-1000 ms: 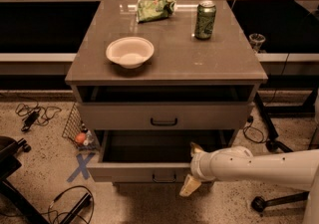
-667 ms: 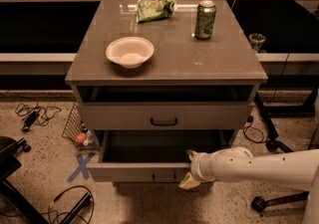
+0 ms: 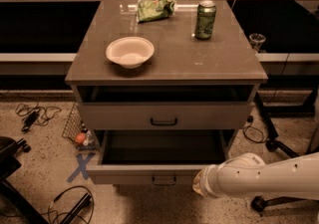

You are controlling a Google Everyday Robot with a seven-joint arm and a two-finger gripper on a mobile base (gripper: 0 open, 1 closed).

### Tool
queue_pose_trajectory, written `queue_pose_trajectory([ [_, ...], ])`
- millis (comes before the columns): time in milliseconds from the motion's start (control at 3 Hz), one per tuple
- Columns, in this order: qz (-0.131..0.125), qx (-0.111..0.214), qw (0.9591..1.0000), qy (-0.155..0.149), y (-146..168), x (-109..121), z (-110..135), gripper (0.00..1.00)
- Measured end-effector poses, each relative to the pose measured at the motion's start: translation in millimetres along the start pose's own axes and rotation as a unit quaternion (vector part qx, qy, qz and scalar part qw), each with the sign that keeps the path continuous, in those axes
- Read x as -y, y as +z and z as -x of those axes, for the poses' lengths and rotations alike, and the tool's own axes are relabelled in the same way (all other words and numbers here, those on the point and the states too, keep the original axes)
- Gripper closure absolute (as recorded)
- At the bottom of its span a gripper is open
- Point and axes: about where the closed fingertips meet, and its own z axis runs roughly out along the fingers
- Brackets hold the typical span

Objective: Open middle drawer

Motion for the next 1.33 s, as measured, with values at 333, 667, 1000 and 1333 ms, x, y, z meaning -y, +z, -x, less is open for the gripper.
queue_pose_trajectory([
  [333, 0.022, -0.037, 0.9988, 0.023, -23.8, -37.4, -15.1, 0.95],
  [667, 0.02, -0.037, 0.999, 0.018, -26.6, -40.7, -15.2, 0.84],
  [1000, 0.001, -0.016, 0.9998, -0.009, -27.0, -30.0, -2.7, 0.61],
  [1333, -0.039, 0.007, 0.9976, -0.056, -37.5, 4.8, 22.7, 0.38],
])
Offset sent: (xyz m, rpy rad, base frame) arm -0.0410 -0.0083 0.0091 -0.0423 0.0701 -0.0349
